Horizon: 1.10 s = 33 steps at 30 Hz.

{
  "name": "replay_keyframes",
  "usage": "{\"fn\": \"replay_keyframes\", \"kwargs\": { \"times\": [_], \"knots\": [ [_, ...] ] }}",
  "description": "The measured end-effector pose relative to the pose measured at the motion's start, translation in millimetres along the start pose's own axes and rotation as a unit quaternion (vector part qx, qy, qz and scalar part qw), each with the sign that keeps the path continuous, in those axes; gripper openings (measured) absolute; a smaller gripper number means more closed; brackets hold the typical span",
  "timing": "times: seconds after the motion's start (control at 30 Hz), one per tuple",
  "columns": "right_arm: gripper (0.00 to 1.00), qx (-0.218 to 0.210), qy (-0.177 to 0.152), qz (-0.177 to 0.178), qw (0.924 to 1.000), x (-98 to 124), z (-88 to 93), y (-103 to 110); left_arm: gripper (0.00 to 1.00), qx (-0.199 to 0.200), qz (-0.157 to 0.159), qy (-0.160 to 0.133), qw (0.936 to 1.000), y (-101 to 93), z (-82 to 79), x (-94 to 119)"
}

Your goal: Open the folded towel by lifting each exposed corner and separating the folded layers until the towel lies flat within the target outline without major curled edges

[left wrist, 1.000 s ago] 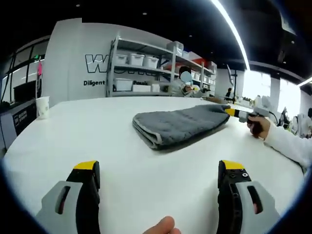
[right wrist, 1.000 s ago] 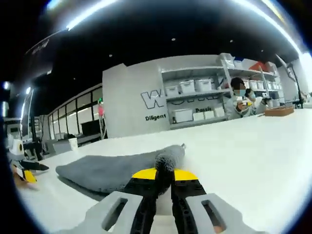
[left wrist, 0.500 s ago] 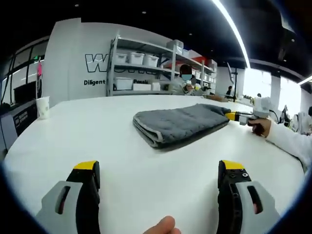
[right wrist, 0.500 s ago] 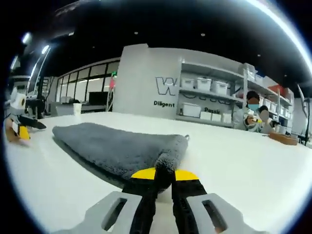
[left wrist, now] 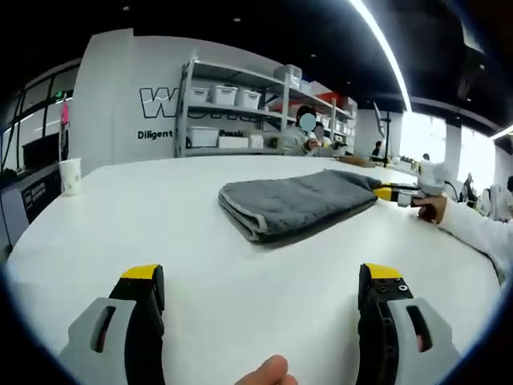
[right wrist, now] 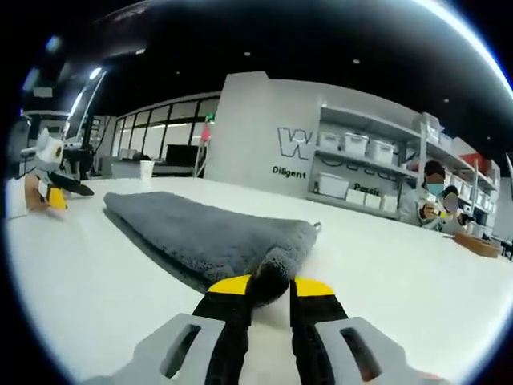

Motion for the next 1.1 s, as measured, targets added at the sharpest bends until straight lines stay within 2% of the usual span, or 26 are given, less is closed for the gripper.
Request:
{"fn": "replay_keyframes", "kwargs": {
  "times": [0.17,0.3,0.5,0.6,0.7,1.1],
  "knots": [
    [0.35,0.011,-0.006,-0.006,0.9999,4.0,1.1,-6.0,1.0,-0.001,0.0,0.0,1.0,-0.4,0.1,0.0],
    [0.49,0.001,-0.01,-0.011,0.9999,9.3,1.6,-12.9,1.0,-0.002,0.001,0.002,1.0,-1.3,0.6,0.0],
    [0.59,0.001,-0.024,-0.032,0.9992,17.2,0.9,-15.8,1.0,-0.002,0.002,0.002,1.0,-1.3,0.5,-0.6],
    [0.63,-0.004,-0.028,-0.048,0.9984,27.9,0.0,-10.8,1.0,-0.002,0.002,0.002,1.0,-1.4,0.5,-0.8],
    [0.68,-0.002,-0.033,-0.057,0.9978,28.9,-0.3,-9.4,1.0,-0.002,0.002,0.001,1.0,-0.4,0.3,-1.0],
    [0.86,-0.032,-0.036,-0.056,0.9973,28.4,-2.9,-17.0,1.0,-0.004,0.001,0.005,1.0,-0.9,1.1,-1.3]
  ]
}}
Point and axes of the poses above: the point that each gripper's makers call its tool centre point, and the gripper's own axes: x roughly backward along the fingers, y roughly to its left, z roughly out of its underside, the point moved 6 cm from there along x, roughly backward along the fingers, and after that the axes turned 14 degrees about z, right-handed, at the moved point
